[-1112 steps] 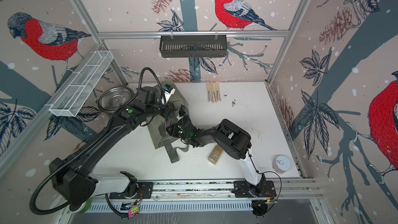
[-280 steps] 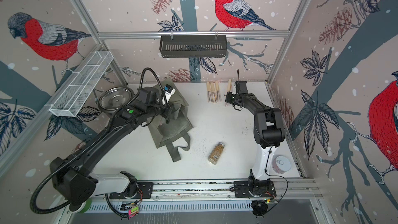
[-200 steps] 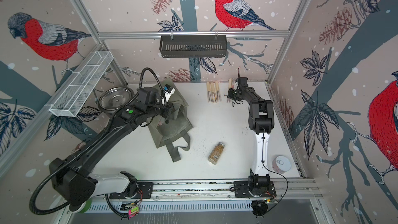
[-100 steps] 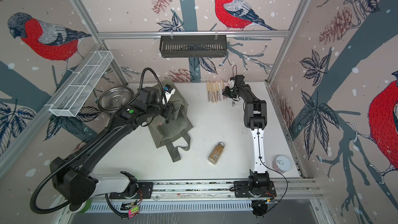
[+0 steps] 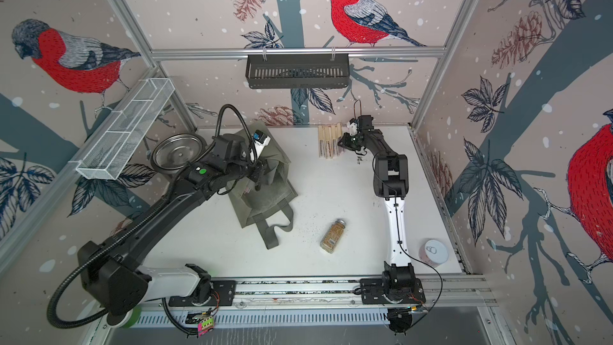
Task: Take out the folding fans from the tote bags
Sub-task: Place the folding fan at the center of the board, then adjust the folding fan in the canvas bag.
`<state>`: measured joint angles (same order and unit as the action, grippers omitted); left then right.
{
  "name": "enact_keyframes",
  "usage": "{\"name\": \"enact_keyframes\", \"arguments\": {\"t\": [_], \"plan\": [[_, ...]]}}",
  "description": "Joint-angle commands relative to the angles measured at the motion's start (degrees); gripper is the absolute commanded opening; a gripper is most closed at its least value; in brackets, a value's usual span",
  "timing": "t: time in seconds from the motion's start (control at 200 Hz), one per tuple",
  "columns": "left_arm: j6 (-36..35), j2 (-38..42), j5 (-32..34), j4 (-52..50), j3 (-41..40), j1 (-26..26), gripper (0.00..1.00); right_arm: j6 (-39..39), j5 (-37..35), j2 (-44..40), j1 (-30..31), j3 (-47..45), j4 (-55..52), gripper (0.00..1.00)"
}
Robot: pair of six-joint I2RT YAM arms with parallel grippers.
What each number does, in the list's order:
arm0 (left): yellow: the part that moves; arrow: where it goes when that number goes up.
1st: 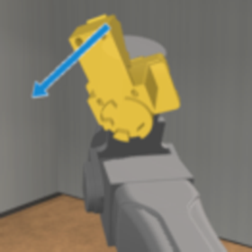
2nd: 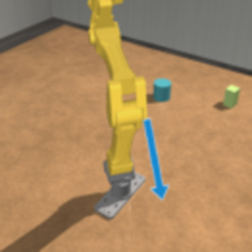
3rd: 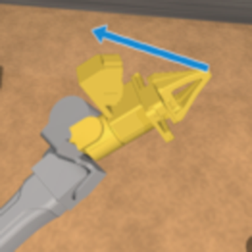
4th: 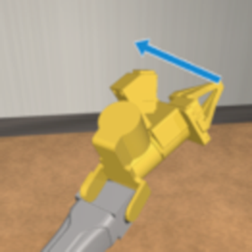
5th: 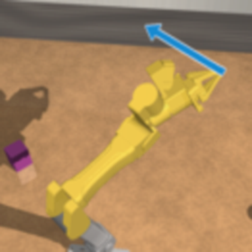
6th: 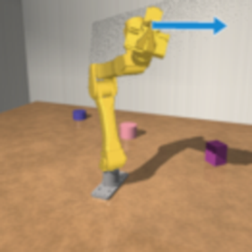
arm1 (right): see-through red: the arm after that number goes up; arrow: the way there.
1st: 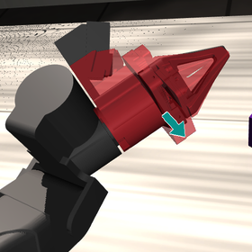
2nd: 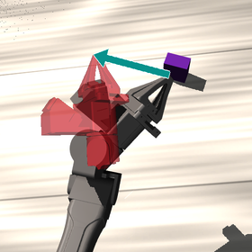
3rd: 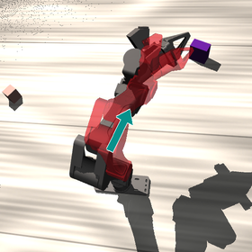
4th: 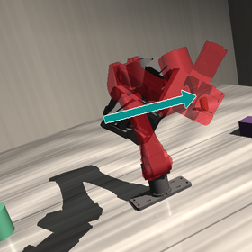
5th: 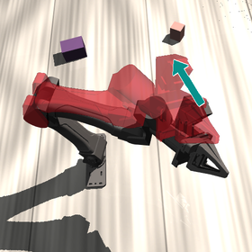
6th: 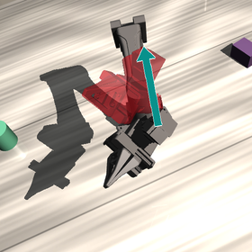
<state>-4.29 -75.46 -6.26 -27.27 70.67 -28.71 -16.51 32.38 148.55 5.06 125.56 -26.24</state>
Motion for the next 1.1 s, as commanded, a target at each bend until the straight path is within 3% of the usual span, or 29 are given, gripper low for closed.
{"name": "enact_keyframes", "arguments": {"t": [0.0, 0.155, 0.425, 0.715, 0.851, 1.096], "plan": [[-0.4, 0.0, 0.3, 1.9, 0.2, 0.0, 0.0, 0.3, -2.8, -0.4, -0.1, 0.0, -4.6, 0.36], [-0.3, 0.0, 0.3, 1.9, 0.2, 0.1, 0.0, -0.1, -5.7, -2.4, -0.6, 0.0, -4.4, 0.47], [-0.3, 0.0, 0.5, 2.0, 0.1, 0.0, 0.0, -0.9, -11.0, -11.1, 0.0, -4.7, -3.4, 0.51], [-0.2, 0.1, 0.3, 2.2, 0.1, 0.0, 0.0, -10.8, -14.9, -37.3, 6.3, -40.8, 15.3, 0.47], [-0.1, 0.0, -0.1, 2.1, 0.3, 0.0, 0.0, -15.0, -18.9, -50.5, 14.0, -58.2, 25.7, 0.46], [-0.4, 0.4, -0.7, 2.0, 0.1, 0.0, 0.0, -21.4, -28.1, -66.5, 29.1, -77.1, 33.4, 0.42]]}}
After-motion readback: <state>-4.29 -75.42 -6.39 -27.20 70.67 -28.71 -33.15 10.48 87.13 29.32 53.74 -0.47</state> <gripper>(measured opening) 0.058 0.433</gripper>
